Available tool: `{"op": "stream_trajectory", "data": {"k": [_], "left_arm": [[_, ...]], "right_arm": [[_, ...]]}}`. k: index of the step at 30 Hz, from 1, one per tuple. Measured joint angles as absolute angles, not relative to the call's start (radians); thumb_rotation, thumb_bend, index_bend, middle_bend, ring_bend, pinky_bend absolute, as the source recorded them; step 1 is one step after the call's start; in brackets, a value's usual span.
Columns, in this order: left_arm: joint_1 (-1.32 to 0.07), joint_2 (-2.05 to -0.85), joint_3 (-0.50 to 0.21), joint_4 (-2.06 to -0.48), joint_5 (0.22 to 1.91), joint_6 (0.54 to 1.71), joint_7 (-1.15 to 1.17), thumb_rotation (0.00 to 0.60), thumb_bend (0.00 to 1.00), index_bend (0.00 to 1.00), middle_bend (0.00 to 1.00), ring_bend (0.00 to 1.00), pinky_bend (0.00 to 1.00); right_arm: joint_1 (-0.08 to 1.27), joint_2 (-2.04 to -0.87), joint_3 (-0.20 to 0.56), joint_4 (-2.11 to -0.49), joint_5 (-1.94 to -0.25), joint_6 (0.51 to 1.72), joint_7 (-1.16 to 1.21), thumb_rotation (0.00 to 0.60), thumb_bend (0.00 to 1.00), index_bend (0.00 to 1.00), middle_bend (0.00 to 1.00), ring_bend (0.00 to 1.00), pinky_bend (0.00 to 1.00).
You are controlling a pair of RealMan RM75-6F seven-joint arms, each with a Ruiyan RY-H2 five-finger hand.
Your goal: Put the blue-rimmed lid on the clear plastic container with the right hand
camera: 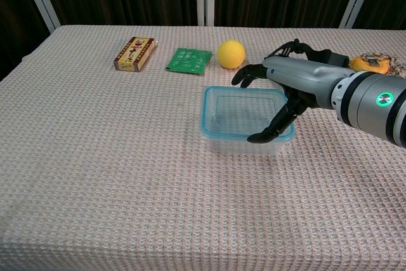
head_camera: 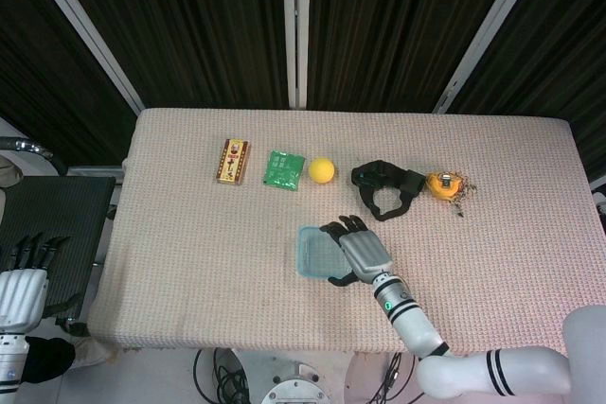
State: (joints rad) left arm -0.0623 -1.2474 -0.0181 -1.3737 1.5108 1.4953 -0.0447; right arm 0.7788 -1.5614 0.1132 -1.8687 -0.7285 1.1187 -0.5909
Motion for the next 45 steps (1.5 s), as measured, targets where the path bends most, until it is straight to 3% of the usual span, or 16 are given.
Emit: {"op": "stream_trajectory", "data": {"k": [34, 45], "left_arm": [[-0.068, -1.248, -0.017, -1.382, 1.494, 1.468, -0.037, 0.600, 0.00, 0.14, 0.14, 0.02, 0.00], [-0.070, -1.240, -0.019, -1.402, 1.493, 1.467, -0.021, 0.600, 0.00, 0.14, 0.14, 0.02, 0.00]], "right_arm": [[0.697, -1.470, 0.091, -1.890, -0.804, 1.148, -0.527, 0.600, 0.15, 0.16, 0.40, 0.02, 0.00], [0.705, -1.462, 0.086, -1.870, -0.809, 1.090, -0.513, 0.600, 0.00, 0.00, 0.20, 0.00, 0.00]]}}
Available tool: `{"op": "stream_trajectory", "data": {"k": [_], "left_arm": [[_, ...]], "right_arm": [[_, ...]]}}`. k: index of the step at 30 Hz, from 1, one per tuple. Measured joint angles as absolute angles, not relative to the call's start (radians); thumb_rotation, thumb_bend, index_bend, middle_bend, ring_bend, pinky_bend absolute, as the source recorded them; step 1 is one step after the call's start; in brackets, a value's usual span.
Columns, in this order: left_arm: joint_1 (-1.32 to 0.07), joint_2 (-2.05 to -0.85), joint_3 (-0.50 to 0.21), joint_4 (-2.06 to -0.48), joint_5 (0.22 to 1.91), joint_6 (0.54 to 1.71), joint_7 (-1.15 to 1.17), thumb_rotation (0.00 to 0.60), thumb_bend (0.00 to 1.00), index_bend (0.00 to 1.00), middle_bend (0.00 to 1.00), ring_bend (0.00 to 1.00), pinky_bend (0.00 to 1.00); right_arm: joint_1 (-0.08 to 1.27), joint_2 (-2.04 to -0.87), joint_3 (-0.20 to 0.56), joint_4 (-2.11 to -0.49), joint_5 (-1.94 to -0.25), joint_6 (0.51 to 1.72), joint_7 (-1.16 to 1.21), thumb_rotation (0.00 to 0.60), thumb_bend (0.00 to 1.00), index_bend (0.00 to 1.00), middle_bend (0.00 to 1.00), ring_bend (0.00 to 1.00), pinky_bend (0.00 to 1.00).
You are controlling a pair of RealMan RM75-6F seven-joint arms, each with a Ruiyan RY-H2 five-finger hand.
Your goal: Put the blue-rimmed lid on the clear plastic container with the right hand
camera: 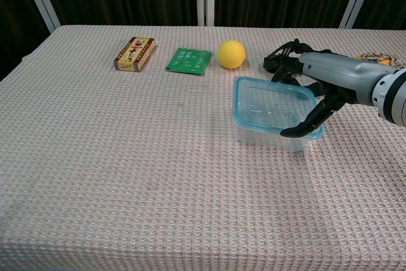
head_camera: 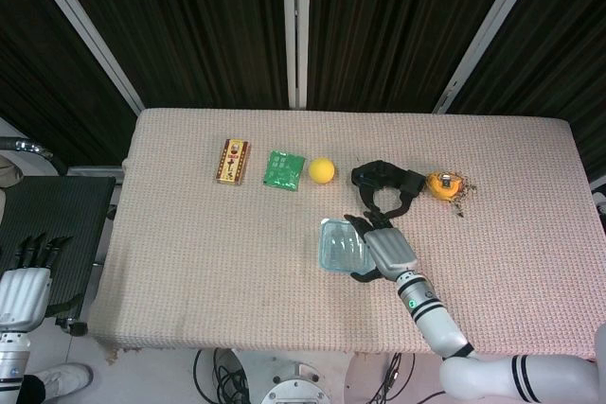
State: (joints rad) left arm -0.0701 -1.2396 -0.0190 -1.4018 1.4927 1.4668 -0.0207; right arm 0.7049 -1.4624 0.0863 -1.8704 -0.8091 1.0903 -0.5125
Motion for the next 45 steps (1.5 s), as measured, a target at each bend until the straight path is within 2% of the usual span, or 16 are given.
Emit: {"op": "stream_trajectory", "data": {"k": [18, 20, 27, 37, 45], "left_arm": [[-0.070, -1.232, -0.020, -1.422, 1.495, 1.471, -0.009, 0.600, 0.00, 0.14, 0.14, 0.02, 0.00], [-0.070, -1.231, -0.019, -1.422, 1.496, 1.472, -0.008, 0.600, 0.00, 0.14, 0.14, 0.02, 0.00], [-0.062, -1.229, -0.014, -1.426, 1.498, 1.480, -0.015, 0.600, 0.00, 0.14, 0.14, 0.02, 0.00], [-0.059, -1.229, -0.012, -1.434, 1.508, 1.492, -0.013, 0.600, 0.00, 0.14, 0.14, 0.02, 0.00], [-0.051, -1.225, -0.010, -1.440, 1.507, 1.497, -0.014, 0.600, 0.00, 0.14, 0.14, 0.02, 0.00]], "right_arm": [[0.706, -1.414, 0.074, -1.894, -0.850, 1.067, -0.514, 0.600, 0.00, 0.00, 0.09, 0.00, 0.00], [0.702, -1.410, 0.071, -1.899, -0.862, 1.073, -0.513, 0.600, 0.00, 0.00, 0.10, 0.00, 0.00], [0.651, -1.386, 0.021, -1.929, -0.985, 1.136, -0.505, 0.600, 0.00, 0.00, 0.26, 0.00, 0.00], [0.553, -1.354, -0.078, -1.925, -1.237, 1.184, -0.397, 0.600, 0.00, 0.00, 0.30, 0.00, 0.00], [0.518, -1.352, -0.099, -1.888, -1.279, 1.150, -0.358, 0.600, 0.00, 0.00, 0.30, 0.00, 0.00]]}}
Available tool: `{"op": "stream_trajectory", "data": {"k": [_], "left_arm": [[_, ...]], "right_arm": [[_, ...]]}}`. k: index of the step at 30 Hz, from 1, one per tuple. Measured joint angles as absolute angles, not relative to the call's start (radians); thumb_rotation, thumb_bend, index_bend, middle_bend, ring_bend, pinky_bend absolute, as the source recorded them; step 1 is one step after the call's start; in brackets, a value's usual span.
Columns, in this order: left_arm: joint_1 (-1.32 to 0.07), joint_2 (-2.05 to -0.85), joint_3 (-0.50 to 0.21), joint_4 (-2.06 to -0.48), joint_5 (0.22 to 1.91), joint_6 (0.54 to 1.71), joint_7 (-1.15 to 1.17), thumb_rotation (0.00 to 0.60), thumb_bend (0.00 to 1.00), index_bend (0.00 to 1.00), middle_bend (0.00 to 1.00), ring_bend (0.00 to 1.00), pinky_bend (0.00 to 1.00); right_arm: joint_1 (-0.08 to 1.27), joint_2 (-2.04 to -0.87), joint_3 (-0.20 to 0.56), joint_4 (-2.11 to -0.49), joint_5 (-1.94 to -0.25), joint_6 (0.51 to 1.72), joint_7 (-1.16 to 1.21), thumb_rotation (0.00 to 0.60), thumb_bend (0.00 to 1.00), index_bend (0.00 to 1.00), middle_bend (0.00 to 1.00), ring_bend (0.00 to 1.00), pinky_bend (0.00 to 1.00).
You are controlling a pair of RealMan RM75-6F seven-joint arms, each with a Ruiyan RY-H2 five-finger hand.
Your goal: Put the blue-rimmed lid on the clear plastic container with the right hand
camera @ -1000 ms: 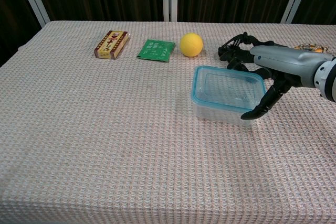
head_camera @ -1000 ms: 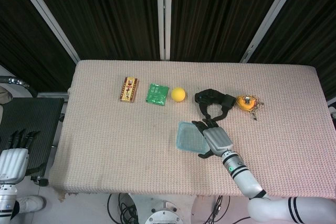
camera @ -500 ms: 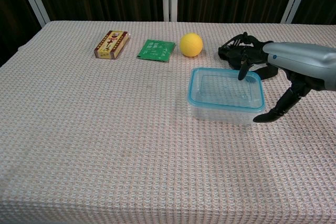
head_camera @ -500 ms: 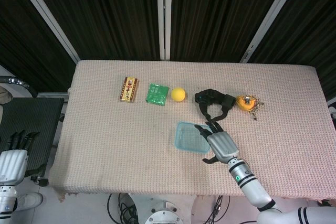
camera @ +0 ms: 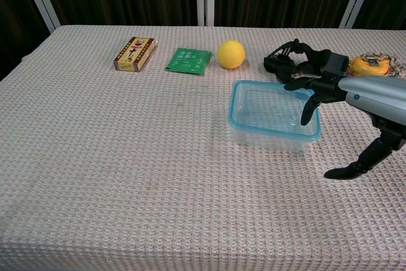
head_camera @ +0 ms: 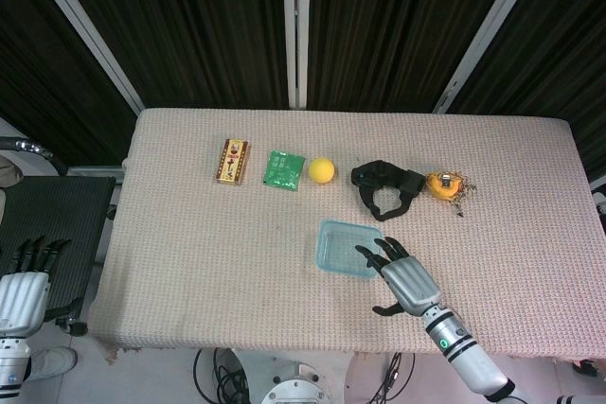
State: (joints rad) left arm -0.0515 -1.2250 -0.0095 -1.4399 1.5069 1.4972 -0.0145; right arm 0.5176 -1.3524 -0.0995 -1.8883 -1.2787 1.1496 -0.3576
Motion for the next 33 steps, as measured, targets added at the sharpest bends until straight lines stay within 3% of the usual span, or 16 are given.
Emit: {"op": "stream_trajectory", "data": {"k": [23, 33], "left_arm": [[-0.056, -1.223, -0.012, -1.444, 1.507, 1.489, -0.015, 0.600, 0.00, 0.14, 0.14, 0.02, 0.00], [-0.057, -1.223, -0.010, -1.446, 1.506, 1.483, -0.014, 0.600, 0.00, 0.14, 0.14, 0.02, 0.00]], "right_arm": [[0.507, -1.327, -0.015, -1.899, -1.316, 1.127, -0.321, 0.600, 0.00, 0.00, 0.30, 0.00, 0.00], [0.543, -1.334, 0.048, -1.879, -1.203, 1.093, -0.394, 0.600, 0.00, 0.00, 0.29, 0.00, 0.00]]}}
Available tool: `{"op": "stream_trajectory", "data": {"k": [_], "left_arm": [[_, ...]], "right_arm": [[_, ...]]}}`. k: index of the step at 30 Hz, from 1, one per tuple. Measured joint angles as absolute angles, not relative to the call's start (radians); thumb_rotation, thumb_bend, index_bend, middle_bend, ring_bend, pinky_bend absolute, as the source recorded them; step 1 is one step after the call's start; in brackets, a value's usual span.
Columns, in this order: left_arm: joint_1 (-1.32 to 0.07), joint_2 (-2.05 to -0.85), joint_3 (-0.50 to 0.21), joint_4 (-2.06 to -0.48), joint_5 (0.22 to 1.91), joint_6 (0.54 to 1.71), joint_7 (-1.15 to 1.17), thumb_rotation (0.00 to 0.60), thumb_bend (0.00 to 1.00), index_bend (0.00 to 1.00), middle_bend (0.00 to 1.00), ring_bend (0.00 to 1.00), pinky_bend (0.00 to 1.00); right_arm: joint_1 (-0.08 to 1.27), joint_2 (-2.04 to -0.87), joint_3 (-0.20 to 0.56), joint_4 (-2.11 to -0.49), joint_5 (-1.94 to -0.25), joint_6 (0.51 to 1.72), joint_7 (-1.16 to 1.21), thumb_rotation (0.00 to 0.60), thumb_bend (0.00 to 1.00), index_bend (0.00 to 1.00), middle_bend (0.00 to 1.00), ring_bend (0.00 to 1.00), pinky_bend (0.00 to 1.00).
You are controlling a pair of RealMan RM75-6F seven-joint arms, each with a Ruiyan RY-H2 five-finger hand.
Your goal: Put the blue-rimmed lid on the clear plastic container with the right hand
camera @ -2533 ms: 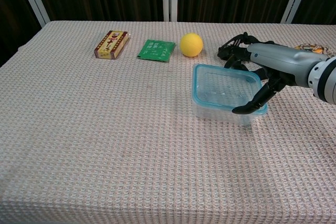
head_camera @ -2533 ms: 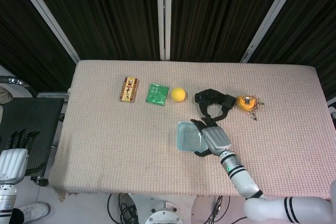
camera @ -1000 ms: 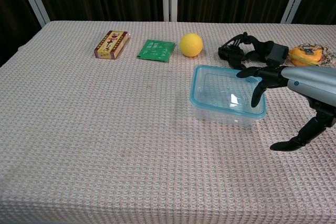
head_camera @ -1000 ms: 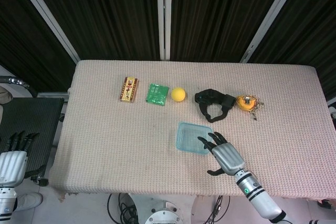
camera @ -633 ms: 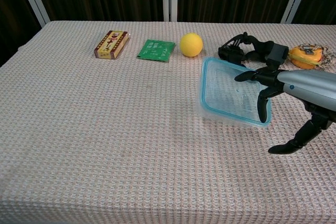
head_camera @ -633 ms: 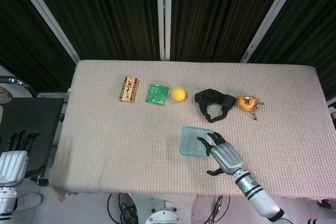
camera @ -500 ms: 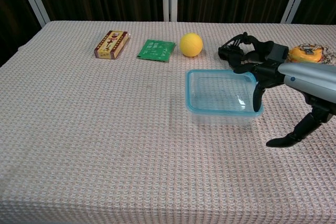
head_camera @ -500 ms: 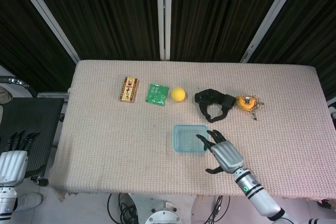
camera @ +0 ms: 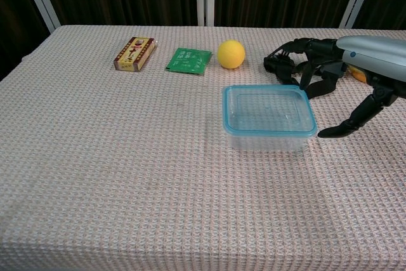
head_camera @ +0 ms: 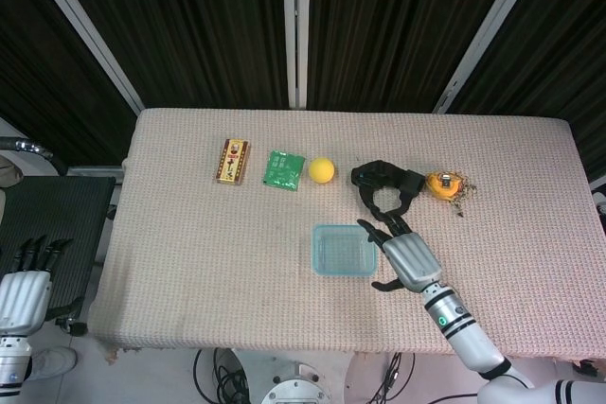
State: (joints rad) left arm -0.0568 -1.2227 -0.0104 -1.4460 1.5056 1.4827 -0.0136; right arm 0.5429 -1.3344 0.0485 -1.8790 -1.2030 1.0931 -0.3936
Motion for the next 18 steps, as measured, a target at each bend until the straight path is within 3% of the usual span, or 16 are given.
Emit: {"op": "stream_trajectory", "data": {"k": [18], "left_arm": [[-0.058, -1.228, -0.009, -1.433, 1.501, 1.474, -0.025, 0.600, 0.00, 0.14, 0.14, 0.02, 0.00]], "right_arm": [[0.590, -1.416, 0.064, -1.798, -1.065, 1.043, -0.492, 0.600, 0.00, 0.00, 0.29, 0.00, 0.00]]}}
